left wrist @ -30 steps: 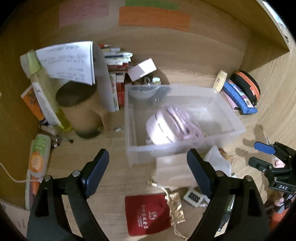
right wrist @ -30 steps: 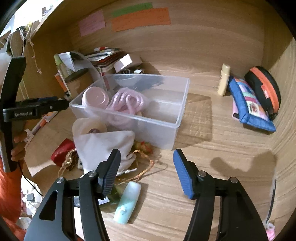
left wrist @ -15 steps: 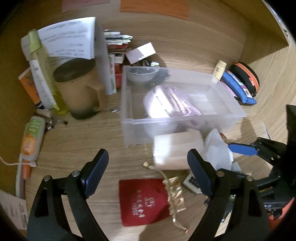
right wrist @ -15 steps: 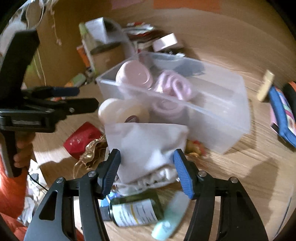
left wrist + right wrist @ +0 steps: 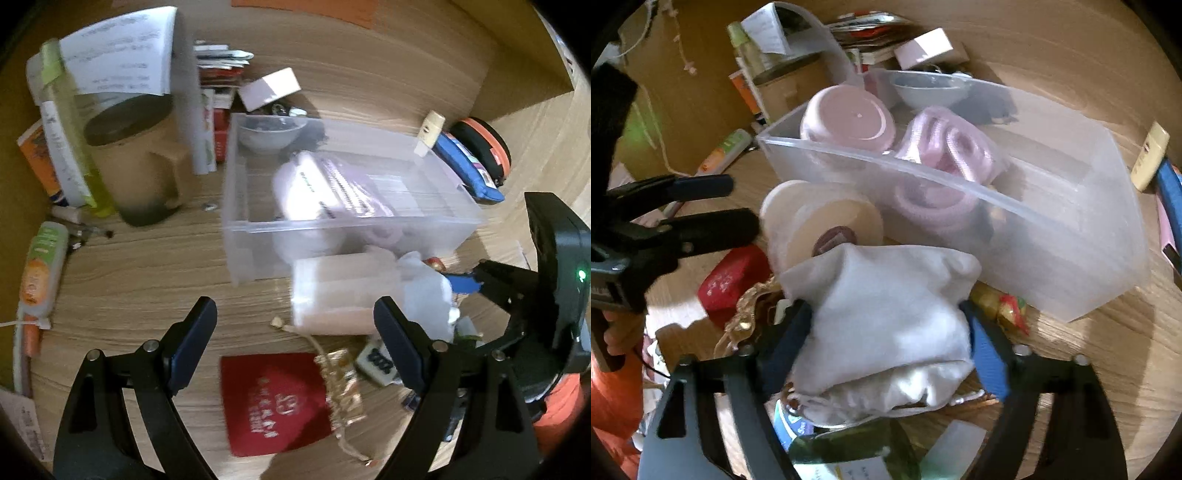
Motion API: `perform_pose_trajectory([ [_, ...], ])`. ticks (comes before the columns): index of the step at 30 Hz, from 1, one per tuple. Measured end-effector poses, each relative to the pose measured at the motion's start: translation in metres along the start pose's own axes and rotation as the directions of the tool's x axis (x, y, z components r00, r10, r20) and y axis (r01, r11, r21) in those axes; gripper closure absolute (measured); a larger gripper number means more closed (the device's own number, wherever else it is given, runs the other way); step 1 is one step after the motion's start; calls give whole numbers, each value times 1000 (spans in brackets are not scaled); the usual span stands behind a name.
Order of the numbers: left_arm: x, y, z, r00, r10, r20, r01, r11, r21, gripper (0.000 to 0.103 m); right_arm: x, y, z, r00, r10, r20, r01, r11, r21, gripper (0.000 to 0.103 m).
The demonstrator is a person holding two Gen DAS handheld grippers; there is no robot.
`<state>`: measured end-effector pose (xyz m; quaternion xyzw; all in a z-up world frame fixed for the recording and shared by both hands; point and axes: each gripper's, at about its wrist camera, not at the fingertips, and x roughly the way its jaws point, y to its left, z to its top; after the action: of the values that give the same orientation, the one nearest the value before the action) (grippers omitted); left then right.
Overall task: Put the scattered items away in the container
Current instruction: 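Grasp the white cloth pouch with the right gripper while the left gripper grasps the tape roll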
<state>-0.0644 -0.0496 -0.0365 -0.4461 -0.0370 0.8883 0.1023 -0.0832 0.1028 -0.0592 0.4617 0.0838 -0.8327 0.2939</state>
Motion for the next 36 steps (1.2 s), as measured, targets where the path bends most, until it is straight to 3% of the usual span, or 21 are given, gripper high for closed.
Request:
perform_pose_trajectory([
  [4,6,-11,1,1000,-20,-10,20,1000,12,14,-9,-1,-4,999,-17,31,17,1000,5,53],
  [12,25,-26,3,999,13,-39,-12,999,33,14,-29,-16,-12,996,-38,75,34,998,45,62],
  [14,30,-27,3,999,33,-34,-32,999,30,20,-34,-20,-14,995,-43,90,38,998,52,65],
  [16,33,-30,3,999,29,-38,-27,999,38,36,-37,-23,-13,994,-46,103,39,997,64,66],
  [24,21,-33,0,996,83,15,-83,996,22,36,-52,-28,-9,986,-36,165,23,997,80,68],
  [36,-19,-34,3,991,79,105,-80,997,6,36,-72,-22,-2,972,-10,236,-11,996,87,69],
])
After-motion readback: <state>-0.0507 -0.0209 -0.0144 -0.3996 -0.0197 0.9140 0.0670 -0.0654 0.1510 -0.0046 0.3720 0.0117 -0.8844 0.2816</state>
